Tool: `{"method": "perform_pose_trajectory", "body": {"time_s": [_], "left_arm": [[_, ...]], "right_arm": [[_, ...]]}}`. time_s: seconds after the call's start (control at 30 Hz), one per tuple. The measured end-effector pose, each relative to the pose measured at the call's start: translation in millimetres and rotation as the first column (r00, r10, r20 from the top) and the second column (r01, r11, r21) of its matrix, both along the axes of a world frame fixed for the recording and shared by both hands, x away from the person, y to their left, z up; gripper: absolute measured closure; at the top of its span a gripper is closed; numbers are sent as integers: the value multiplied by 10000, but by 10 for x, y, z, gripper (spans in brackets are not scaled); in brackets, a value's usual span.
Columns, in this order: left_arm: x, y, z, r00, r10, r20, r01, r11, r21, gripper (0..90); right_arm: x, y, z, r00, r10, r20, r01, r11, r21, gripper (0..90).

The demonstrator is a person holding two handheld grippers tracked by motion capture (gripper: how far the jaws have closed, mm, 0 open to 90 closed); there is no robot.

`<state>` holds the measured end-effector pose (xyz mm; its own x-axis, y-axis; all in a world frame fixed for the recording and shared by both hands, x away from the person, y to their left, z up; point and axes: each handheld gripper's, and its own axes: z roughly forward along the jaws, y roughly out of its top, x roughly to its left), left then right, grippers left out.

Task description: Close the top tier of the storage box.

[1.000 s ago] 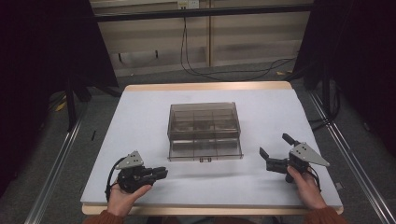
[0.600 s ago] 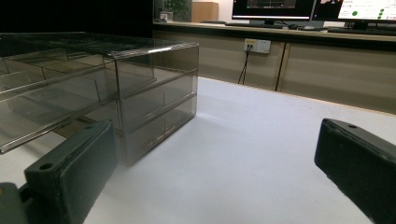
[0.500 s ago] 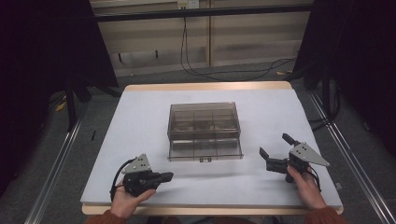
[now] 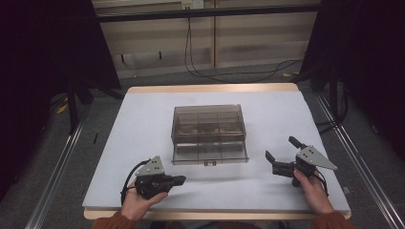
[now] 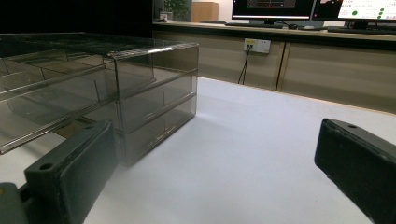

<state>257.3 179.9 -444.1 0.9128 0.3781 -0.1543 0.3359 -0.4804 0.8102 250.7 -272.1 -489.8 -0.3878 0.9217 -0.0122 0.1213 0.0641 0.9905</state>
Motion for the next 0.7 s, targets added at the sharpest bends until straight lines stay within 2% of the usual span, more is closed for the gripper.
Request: {"method": "perform_pose_trajectory", "body": {"time_s": [0.13,0.23,0.27,0.37,0.43,0.47,0.6,0.7], "left_arm": [[19,-65,-8,9998,-173,10,173,9998,110,900],[21,-107,6,9998,-191,-36,191,9998,-43,900],[26,-119,10,9996,-272,34,272,9996,53,900],[21,-179,8,9991,-416,4,416,9991,-19,900],[20,-219,24,9984,-556,85,555,9984,104,900],[15,-234,23,9986,-531,47,531,9986,-4,900],[9,-343,47,9969,-775,140,774,9970,53,900],[12,-417,76,9959,-887,191,889,9960,-77,900]], "right_arm": [[1,-1,0,10000,33,16,-33,10000,-27,0],[1,-2,0,10000,26,21,-26,10000,-15,0],[1,0,0,10000,2,18,-2,10000,-14,0],[0,0,0,10000,-1,11,1,10000,-11,0],[1,0,0,10000,1,16,-1,10000,-15,0],[1,0,0,10000,5,20,-5,10000,-25,0],[0,0,0,10000,12,17,-12,10000,-35,0],[0,0,0,10000,14,27,-14,10000,-40,0]]}}
